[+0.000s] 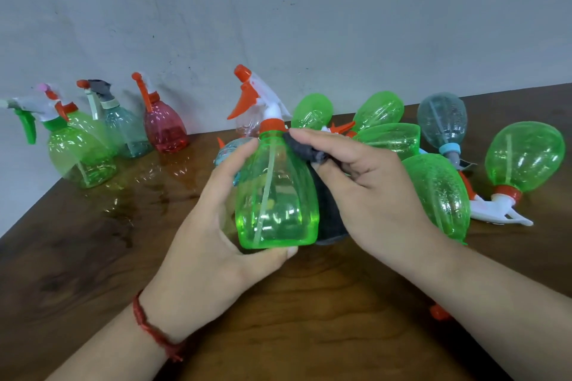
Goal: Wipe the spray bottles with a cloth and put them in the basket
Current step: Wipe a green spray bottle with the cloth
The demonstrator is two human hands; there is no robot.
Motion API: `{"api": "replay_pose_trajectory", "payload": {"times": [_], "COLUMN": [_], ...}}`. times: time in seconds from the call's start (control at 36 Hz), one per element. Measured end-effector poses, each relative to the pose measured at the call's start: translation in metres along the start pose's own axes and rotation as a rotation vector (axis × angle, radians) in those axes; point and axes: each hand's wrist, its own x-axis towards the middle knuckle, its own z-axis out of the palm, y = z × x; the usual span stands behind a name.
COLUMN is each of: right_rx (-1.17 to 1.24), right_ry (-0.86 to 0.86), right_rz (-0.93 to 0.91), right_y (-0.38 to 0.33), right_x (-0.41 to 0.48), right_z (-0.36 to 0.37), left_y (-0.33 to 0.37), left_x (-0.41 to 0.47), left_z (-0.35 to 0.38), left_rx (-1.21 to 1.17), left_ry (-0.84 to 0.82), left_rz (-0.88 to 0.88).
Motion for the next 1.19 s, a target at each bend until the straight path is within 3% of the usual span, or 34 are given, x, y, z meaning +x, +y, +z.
{"api": "replay_pose_trajectory", "payload": {"times": [0.22,0.5,0.69,0.89,1.11,1.19], "right_rx": [-0.195,-0.382,-0.415,-0.4,-0.207,-0.1], "right_ry": [-0.028,-0.191,-0.315,-0.241,-0.06,-0.046], "right_rz": [-0.181,-0.399,-0.455,-0.402,-0.144,-0.063], "right_y": [-0.001,-0.005,-0.008,-0.006,-0.002,-0.003], "right_x": [-0.004,-0.012,-0.014,-0.014,-0.002,0.0], "right_z": [0.0,0.002,0.005,0.004,-0.003,-0.005], "left_y": [-0.009,-0.013,-0.012,-0.007,-0.007,-0.002], "left_x": [-0.001,0.003,0.008,0.005,0.0,-0.002], "left_z": [0.002,-0.001,-0.006,-0.003,0.004,0.006], "left_rx": [0.12,0.012,-0.072,-0.01,0.203,0.1], "left_ry": [-0.071,0.139,0.282,0.199,0.004,0.004], "left_rz": [0.039,-0.042,-0.125,-0.074,0.079,0.049]}}
